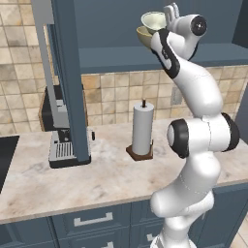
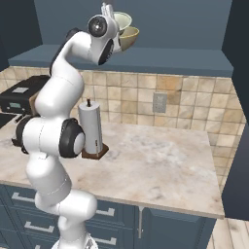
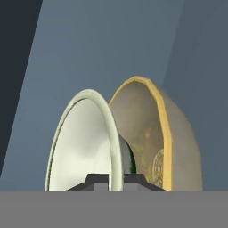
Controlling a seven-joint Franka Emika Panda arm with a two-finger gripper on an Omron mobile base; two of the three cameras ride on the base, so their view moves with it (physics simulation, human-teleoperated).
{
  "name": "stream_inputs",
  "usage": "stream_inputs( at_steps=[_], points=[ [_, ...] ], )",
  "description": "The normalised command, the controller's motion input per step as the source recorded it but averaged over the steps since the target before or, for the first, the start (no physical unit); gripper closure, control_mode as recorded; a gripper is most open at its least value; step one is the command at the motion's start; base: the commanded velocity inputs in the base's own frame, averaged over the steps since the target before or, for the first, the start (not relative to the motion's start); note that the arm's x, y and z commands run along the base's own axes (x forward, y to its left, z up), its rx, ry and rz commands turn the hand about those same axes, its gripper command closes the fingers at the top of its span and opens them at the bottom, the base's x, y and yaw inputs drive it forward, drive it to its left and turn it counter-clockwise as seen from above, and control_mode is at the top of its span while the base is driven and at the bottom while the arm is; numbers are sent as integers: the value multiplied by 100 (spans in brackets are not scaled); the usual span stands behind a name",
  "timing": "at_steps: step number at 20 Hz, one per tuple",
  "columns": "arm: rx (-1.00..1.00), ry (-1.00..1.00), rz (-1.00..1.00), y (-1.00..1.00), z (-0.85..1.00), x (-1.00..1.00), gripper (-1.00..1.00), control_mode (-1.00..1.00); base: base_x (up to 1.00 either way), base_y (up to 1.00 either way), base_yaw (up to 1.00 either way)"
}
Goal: Pick up the bowls on the counter and stack them on top of one another in the open cabinet. Place the smaller bowl on top of the larger bowl.
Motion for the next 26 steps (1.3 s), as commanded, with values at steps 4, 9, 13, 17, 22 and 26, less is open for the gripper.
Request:
stream_inputs(
  at_steps=[4,9,13,17,22,26],
  points=[
    [0,1,1,3,-8,42,100,-100,0,0,0],
    [0,3,0,4,-12,39,100,-100,0,0,0],
    [0,5,0,5,-15,37,100,-100,0,0,0],
    [-1,8,0,7,-18,21,-100,-100,0,0,0],
    [-1,5,0,1,-16,2,-100,-100,0,0,0],
    [0,5,1,0,-15,0,-100,-100,0,0,0]
  ],
)
